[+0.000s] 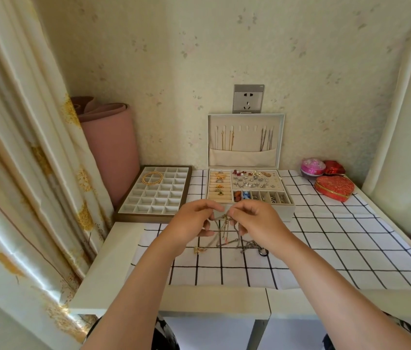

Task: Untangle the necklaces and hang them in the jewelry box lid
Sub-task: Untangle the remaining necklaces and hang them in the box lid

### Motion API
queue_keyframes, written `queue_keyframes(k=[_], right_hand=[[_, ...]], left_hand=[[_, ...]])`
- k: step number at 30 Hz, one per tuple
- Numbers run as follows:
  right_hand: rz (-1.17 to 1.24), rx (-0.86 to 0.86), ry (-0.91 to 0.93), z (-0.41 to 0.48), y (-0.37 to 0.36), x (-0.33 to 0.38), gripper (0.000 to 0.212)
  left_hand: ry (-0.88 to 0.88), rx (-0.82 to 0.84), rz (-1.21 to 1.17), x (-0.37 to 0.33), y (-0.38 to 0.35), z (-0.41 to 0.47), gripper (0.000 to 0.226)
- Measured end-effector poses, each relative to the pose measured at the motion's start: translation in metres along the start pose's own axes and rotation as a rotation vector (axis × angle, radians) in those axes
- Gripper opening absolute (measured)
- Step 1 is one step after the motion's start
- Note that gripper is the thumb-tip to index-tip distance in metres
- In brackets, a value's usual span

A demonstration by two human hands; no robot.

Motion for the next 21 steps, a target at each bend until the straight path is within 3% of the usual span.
queue_keyframes(k=[4,8,10,12,16,19,21], right_hand=[[-0.160,0.065,0.012,-0.003,0.000,-0.003,0.014],[-0.582,0.003,0.097,-0.006,0.005,-0.001,0.006],[-0.632,-0.051,0.147,-0.006,0.006,0.005,0.010],[-0.510,-0.057,0.090,-0.004,0.008,0.001,0.011],[0.082,0.100,-0.178,-0.003,-0.009,-0.013,0.020],[0.384,0.115,-0.259,-0.002,-0.014,-0.018,0.019],[0.350,0.124,-0.238,0.000,-0.010,-0.020,0.031]], left_hand=[[-0.043,0.113,0.208,0.002,-0.010,-0.003,0.019],[-0.060,0.055,0.364,0.009,-0.009,0.000,0.009],[-0.073,0.020,0.437,0.009,-0.009,0.002,0.013],[-0.105,-0.038,0.469,0.004,-0.007,0.003,0.018],[-0.137,-0.099,0.497,-0.003,-0.003,0.002,0.029],[-0.085,-0.023,0.294,0.000,-0.011,0.000,0.035],[-0.065,0.035,0.085,-0.001,-0.017,-0.001,0.036]])
Point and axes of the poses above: each hand's wrist, its own z-axis towards the middle knuckle, its own y-axis out of the back of the hand, x = y × z, the point moved 9 cm from there along z, towards the middle knuckle, and after that the axes turned 2 degrees about x, right-handed, at the moved point
